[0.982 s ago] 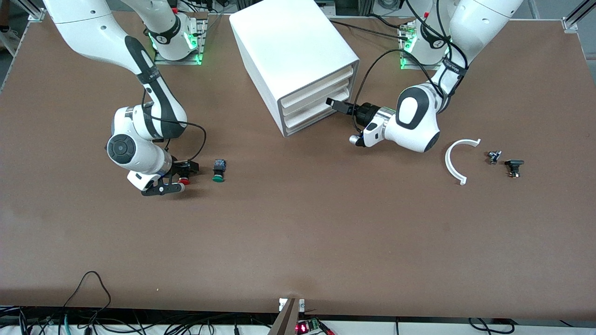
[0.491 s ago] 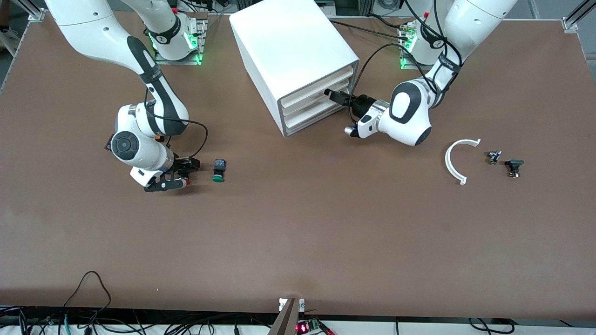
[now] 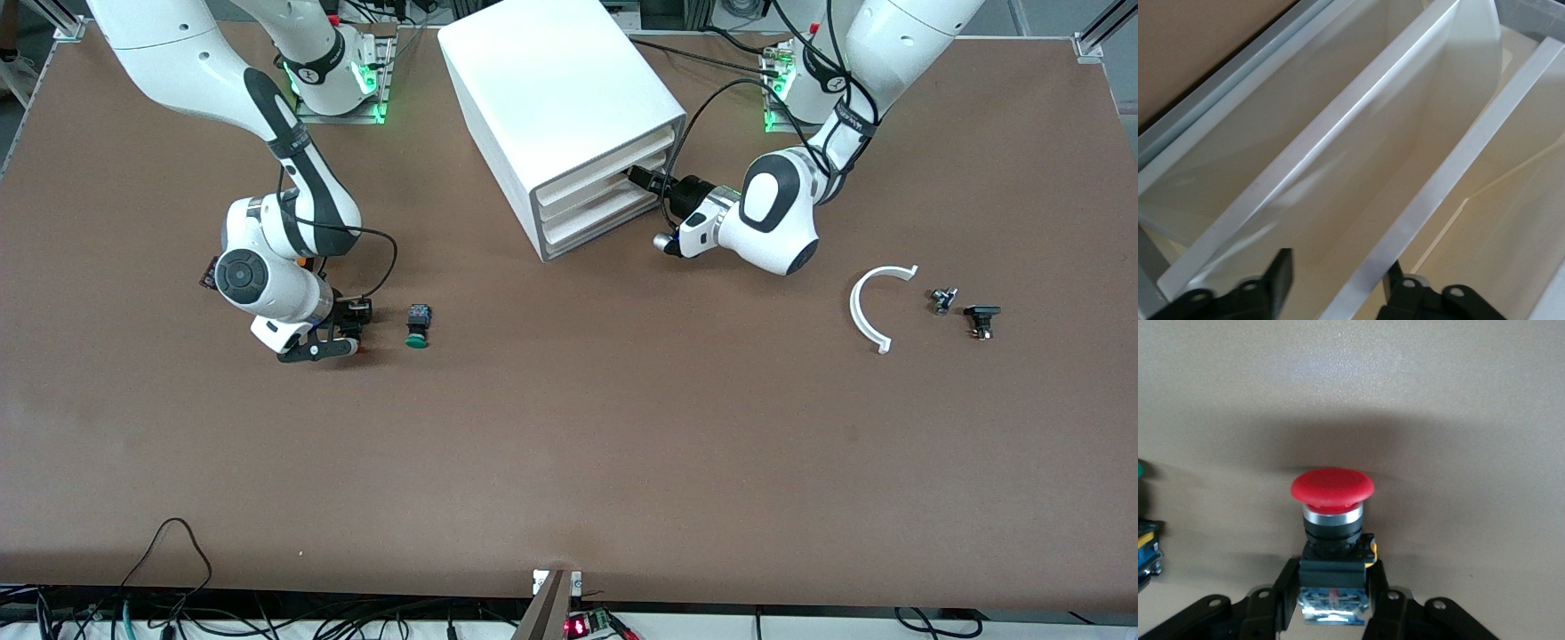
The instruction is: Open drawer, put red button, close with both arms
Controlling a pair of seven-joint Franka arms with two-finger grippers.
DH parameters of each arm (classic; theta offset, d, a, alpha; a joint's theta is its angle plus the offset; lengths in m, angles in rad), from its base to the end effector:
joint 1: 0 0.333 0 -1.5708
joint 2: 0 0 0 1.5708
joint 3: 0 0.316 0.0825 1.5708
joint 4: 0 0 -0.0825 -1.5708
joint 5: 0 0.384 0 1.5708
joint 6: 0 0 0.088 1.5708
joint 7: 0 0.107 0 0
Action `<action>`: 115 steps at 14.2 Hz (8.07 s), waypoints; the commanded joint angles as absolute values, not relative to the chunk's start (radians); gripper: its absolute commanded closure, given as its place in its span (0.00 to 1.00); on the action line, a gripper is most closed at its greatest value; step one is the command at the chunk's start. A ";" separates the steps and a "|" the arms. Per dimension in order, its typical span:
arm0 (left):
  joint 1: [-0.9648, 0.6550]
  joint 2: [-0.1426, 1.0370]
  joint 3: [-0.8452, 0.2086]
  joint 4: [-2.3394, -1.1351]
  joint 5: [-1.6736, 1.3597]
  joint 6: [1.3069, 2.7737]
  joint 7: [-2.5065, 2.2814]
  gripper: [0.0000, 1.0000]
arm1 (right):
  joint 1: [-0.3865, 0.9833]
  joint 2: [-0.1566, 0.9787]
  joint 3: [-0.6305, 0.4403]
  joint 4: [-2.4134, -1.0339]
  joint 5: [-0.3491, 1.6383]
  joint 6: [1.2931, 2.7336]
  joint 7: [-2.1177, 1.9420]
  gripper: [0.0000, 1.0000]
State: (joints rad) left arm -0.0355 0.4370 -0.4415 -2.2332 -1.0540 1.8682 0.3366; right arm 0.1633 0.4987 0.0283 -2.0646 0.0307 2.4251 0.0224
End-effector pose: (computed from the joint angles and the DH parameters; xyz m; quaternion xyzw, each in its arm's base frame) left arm 0.3956 -0.2897 0.1921 0.8144 -0.0247 -0.3733 0.4437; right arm 0.5644 0.1098 0.1766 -0.9950 -0.0708 0.0703 0.0087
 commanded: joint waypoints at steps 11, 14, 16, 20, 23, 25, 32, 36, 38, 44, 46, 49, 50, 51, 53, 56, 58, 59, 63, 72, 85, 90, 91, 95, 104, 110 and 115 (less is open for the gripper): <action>0.038 0.388 -0.284 -2.125 -1.015 2.046 0.367 0.01 | 0.158 0.446 0.066 -1.726 0.020 2.085 -0.020 0.73; 0.052 0.344 -0.284 -2.125 -1.017 2.052 0.367 0.00 | 0.161 0.442 0.089 -1.620 0.025 2.052 -0.073 0.73; 0.061 0.287 -0.284 -2.126 -1.014 2.117 0.367 0.00 | 0.160 0.443 0.135 -1.545 0.026 2.049 -0.173 0.73; 0.104 0.213 -0.285 -2.128 -1.022 2.249 0.362 0.00 | 0.163 0.451 0.237 -1.490 0.035 2.054 -0.326 0.75; 0.115 0.204 -0.285 -2.126 -1.038 2.346 0.364 0.00 | 0.188 0.483 0.302 -1.410 0.029 2.049 -0.449 0.75; 0.136 0.202 -0.285 -2.131 -1.055 2.391 0.364 0.00 | 0.233 0.506 0.322 -1.366 0.026 2.051 -0.555 0.75; 0.161 0.062 -0.230 -2.125 -0.903 2.361 0.360 0.00 | 0.480 0.658 0.328 -1.178 -0.018 2.060 -0.871 0.75; 0.161 0.026 -0.176 -1.964 -0.532 2.174 0.353 0.00 | 0.590 0.663 0.324 -1.177 -0.133 2.049 -0.945 0.75; 0.161 0.023 -0.163 -1.867 -0.355 2.050 0.347 0.00 | 0.623 0.670 0.324 -1.178 -0.198 2.020 -0.949 0.75; 0.147 0.023 -0.172 -1.671 -0.057 1.758 0.117 0.00 | 0.666 0.719 0.324 -1.183 -0.241 1.947 -1.074 0.75; 0.147 0.023 -0.167 -1.634 -0.031 1.680 0.065 0.00 | 0.690 0.735 0.324 -1.183 -0.241 1.947 -1.072 0.75; 0.146 0.026 -0.166 -1.625 -0.009 1.648 -0.027 0.00 | 0.712 0.752 0.321 -1.184 -0.241 1.960 -1.054 0.75; 0.144 0.028 -0.172 -1.617 0.027 1.632 -0.032 0.00 | 0.713 0.758 0.321 -1.184 -0.239 1.967 -1.054 0.75; 0.131 0.029 -0.176 -1.603 0.064 1.620 -0.041 0.00 | 0.715 0.765 0.321 -1.186 -0.239 1.970 -1.046 0.75; 0.118 0.043 -0.176 -1.595 0.095 1.620 -0.104 0.00 | 0.725 0.772 0.318 -1.199 -0.241 1.974 -1.025 0.72; 0.118 0.043 -0.176 -1.595 0.086 1.621 -0.123 0.00 | 0.735 0.770 0.313 -1.209 -0.242 1.973 -0.901 0.07; 0.120 0.044 -0.176 -1.594 0.083 1.621 -0.120 0.00 | 0.738 0.761 0.313 -1.203 -0.241 1.973 -0.829 0.00; 0.120 0.046 -0.176 -1.594 0.081 1.626 -0.117 0.00 | 0.735 0.753 0.311 -1.200 -0.241 1.973 -0.813 0.00; 0.117 0.066 -0.182 -1.585 0.072 1.681 -0.106 0.00 | 0.686 0.640 0.311 -1.200 -0.241 1.962 -0.689 0.00; 0.097 0.172 -0.290 -1.771 -0.031 2.019 -0.263 0.00 | 0.514 0.434 0.155 -1.265 -0.180 1.927 -0.281 0.00; -0.124 0.354 -0.344 -2.017 -0.021 2.420 -0.865 0.00 | 0.172 0.324 0.043 -1.442 -0.169 1.819 0.365 0.00; -0.161 0.374 -0.382 -2.051 -0.028 2.430 -0.975 0.00 | 0.103 0.302 0.023 -1.440 -0.137 1.747 0.364 0.00; -0.161 0.373 -0.403 -2.063 -0.028 2.430 -0.980 0.00 | 0.089 0.292 0.023 -1.442 -0.124 1.744 0.361 0.00; -0.161 0.364 -0.494 -2.109 -0.029 2.421 -0.963 0.00 | 0.087 0.241 0.012 -1.465 -0.123 1.692 0.307 0.00; -0.160 0.324 -0.632 -2.149 -0.047 2.313 -0.963 0.00 | 0.084 0.114 -0.100 -1.663 -0.018 1.789 0.110 0.00; -0.150 0.299 -0.632 -2.149 -0.192 2.277 -0.965 0.00 | 0.084 -0.006 -0.104 -1.759 -0.020 1.786 0.089 0.00; -0.110 0.296 -0.630 -2.146 -0.272 2.272 -0.963 0.00 | 0.084 -0.009 -0.149 -1.749 -0.020 1.761 0.004 0.00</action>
State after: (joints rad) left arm -0.1406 0.3337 -0.6216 -2.1282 -0.2399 2.2904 -0.9683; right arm 0.0888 0.0098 -0.1484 -1.7314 -0.0388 1.7736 0.0153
